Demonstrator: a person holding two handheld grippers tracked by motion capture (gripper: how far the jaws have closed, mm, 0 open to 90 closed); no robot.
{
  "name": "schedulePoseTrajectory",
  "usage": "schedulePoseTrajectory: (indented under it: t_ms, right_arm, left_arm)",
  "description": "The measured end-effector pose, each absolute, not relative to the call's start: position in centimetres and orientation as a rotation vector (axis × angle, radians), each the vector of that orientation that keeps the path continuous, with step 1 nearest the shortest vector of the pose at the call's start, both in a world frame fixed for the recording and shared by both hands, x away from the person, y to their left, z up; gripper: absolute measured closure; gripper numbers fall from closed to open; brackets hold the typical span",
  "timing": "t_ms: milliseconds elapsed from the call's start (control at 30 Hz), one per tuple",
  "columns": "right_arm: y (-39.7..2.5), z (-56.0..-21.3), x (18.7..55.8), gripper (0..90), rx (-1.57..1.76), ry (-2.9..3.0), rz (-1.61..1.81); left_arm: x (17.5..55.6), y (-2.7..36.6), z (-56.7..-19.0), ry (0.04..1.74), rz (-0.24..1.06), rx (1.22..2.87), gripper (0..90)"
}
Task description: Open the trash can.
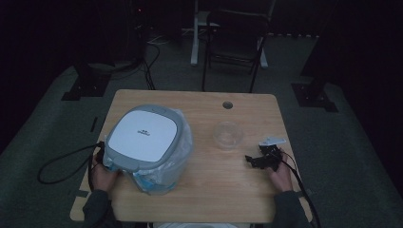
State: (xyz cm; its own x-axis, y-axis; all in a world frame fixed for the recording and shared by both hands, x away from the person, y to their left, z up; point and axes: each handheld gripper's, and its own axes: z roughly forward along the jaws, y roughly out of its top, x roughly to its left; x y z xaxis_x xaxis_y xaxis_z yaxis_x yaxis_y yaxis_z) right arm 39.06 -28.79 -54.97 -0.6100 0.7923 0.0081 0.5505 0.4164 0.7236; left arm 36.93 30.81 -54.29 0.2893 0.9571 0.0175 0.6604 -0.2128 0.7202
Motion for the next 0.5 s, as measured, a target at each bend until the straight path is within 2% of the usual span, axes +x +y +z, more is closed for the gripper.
schedulePoseTrajectory:
  t_ms: [500]
  right_arm:
    - [-28.79,-54.97,39.08,12.1,1.156,2.342,1.009]
  left_arm:
    - [36.9,30.76,-54.31,1.446,0.635,1.953,30.7]
